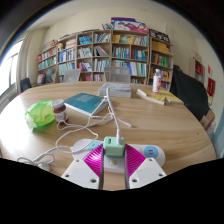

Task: Unplug charger

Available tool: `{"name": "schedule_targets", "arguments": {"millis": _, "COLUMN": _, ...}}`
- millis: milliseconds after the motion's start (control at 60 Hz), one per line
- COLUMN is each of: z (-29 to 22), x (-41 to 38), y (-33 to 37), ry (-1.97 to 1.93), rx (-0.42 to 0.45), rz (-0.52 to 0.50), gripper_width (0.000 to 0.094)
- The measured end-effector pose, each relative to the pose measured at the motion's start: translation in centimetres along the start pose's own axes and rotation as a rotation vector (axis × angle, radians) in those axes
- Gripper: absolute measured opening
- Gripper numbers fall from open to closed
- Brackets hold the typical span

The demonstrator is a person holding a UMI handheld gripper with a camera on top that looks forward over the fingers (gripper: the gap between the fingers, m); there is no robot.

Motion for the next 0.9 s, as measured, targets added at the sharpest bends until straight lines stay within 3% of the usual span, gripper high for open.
{"name": "schedule_targets", "arguments": {"millis": 217, "z": -1.4, "x": 0.2, "y": 0.1, "ry": 0.011, "rx": -0.073, "rz": -0.053, "gripper_width": 0.0218}}
{"name": "schedule_targets", "arguments": {"millis": 300, "z": -7.5, "x": -0.2, "y": 3.8, "ry": 0.031, "rx": 0.119, "rz": -0.081, "gripper_width": 0.0217}}
{"name": "schedule_targets", "arguments": {"millis": 350, "z": -11.6, "x": 0.2, "y": 5.2, "ry": 0.037, "rx": 0.18, "rz": -0.093, "gripper_width": 0.0215}}
{"name": "schedule_targets", "arguments": {"millis": 400, "z": -14.1, "x": 0.7, "y": 7.1, "ry": 0.001, "rx": 0.21, "rz": -0.132, "gripper_width": 0.0215}}
{"name": "schedule_targets", "arguments": {"millis": 483, "z": -15.7, "x": 3.9, "y": 8.0, "ry": -0.009, "rx": 0.221, "rz": -0.091, "gripper_width": 0.0213}}
{"name": "schedule_targets", "arguments": {"millis": 583, "z": -13.2, "x": 8.8, "y": 7.6, "ry": -0.025, "rx": 0.139, "rz": -0.02, "gripper_width": 0.0213}}
{"name": "schedule_targets", "arguments": {"millis": 667, "z": -8.6, "x": 12.8, "y": 6.1, "ry": -0.053, "rx": 0.021, "rz": 0.027, "gripper_width": 0.0215}}
{"name": "schedule_targets", "arguments": {"millis": 900, "z": 0.8, "x": 16.3, "y": 3.7, "ry": -0.027, "rx": -0.264, "rz": 0.05, "gripper_width": 0.0234}}
Point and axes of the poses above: the point between the fingertips, and its own axes, seen from behind it with the camera up: x to the right, z down, y backward, against the way the camera looks, the point moved 6 cm from there along y, backward, against the way the camera looks, and after that the axes turned 2 degrees about -x, right-handed, at the moved point
